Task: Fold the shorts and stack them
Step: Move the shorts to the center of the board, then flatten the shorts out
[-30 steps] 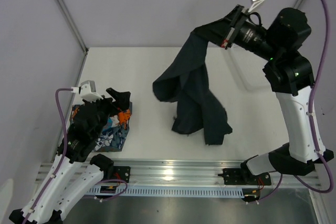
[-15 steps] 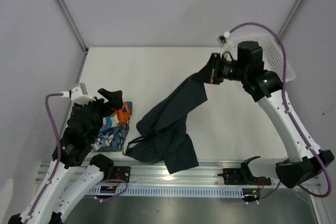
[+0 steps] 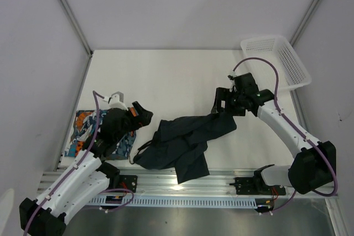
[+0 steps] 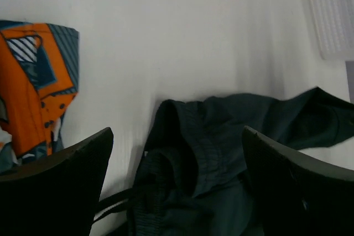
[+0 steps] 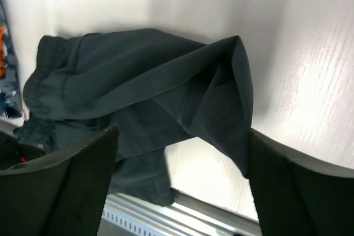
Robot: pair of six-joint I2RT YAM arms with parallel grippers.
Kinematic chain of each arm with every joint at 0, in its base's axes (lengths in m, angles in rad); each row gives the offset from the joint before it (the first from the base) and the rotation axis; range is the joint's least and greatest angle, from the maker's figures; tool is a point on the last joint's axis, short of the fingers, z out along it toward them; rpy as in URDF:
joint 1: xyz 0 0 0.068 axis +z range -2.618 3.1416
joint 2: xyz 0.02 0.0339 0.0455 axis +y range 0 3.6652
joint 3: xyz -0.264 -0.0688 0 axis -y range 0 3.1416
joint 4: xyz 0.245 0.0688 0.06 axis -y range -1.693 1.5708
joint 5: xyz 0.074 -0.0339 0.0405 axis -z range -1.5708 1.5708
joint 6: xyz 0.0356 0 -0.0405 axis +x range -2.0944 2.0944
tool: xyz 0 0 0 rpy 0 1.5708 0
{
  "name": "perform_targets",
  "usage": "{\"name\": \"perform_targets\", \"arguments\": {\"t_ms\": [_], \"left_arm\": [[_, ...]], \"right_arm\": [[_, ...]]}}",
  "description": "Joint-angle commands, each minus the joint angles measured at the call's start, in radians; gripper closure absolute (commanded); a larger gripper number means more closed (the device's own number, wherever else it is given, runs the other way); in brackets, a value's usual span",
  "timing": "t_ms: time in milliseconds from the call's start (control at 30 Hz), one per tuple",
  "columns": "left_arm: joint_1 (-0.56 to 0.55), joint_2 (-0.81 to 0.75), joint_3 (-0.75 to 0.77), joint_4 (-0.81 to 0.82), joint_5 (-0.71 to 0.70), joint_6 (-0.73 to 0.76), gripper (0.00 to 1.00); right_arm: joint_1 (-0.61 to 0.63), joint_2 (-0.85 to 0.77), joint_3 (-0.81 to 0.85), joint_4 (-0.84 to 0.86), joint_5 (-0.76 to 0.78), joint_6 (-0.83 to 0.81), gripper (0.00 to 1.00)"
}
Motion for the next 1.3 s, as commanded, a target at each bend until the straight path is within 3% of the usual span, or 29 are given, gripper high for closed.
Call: {"name": "perform_targets", "arguments": {"t_ms": [0,300,500,633,1067,1267], "left_arm": [[0.004,0.006,-0.017,0.126,0.181,-0.018,0.01],[-0.004,0.055,-0.012,0.145,0.443,-0.023,0.03],[-0.045,0.124,-0.009,0.132,0.489,-0.017,0.04],[-0.083,0.207,-0.011,0.158,0.526,-0.018,0.05],[-0.093,0.309,-0.006,0.178,0.456,-0.02,0.07],[-0.093,0.419,0.005,0.292,0.447,-0.041,0.18]], "right_arm": [[-0.002,-0.043,-0.046,0.074,0.092,0.006,0.07],[-0.004,-0.07,-0.19,0.14,0.147,0.066,0.12],[-0.002,-0.044,-0.216,0.143,0.197,0.066,0.13],[-0.004,-0.034,-0.233,0.16,0.204,0.063,0.21],[-0.004,-0.021,-0.241,0.19,0.186,0.057,0.33],[-0.004,-0.026,-0.244,0.198,0.177,0.052,0.38]]}}
